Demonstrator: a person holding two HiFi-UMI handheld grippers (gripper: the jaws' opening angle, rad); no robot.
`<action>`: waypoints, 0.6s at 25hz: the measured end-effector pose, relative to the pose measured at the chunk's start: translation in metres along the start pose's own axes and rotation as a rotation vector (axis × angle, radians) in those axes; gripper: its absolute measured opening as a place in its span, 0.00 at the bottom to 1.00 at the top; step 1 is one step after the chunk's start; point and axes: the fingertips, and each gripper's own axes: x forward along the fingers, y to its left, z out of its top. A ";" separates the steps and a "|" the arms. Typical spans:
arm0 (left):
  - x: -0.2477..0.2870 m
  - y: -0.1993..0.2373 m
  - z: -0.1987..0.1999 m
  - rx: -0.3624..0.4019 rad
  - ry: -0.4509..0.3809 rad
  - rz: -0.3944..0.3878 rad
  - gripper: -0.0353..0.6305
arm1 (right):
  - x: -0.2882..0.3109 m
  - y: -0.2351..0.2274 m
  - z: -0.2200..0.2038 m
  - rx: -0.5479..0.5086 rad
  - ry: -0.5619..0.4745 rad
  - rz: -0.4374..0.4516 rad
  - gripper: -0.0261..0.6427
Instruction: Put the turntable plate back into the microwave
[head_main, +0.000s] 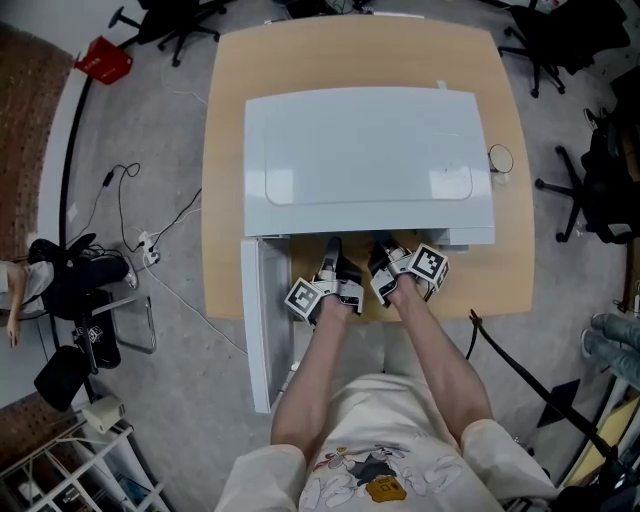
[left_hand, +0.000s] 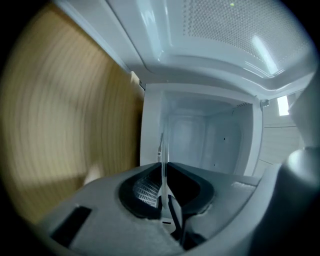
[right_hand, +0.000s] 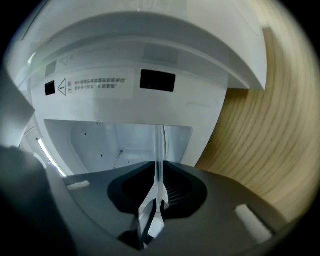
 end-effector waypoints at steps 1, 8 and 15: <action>0.001 0.001 0.001 -0.001 0.001 0.006 0.10 | 0.000 0.000 -0.001 -0.005 0.010 -0.006 0.14; 0.010 0.006 0.011 -0.014 -0.022 0.035 0.10 | -0.009 0.000 -0.015 -0.014 0.074 -0.063 0.22; 0.009 0.016 0.009 0.013 -0.021 0.062 0.10 | -0.007 -0.014 -0.027 -0.038 0.139 -0.130 0.11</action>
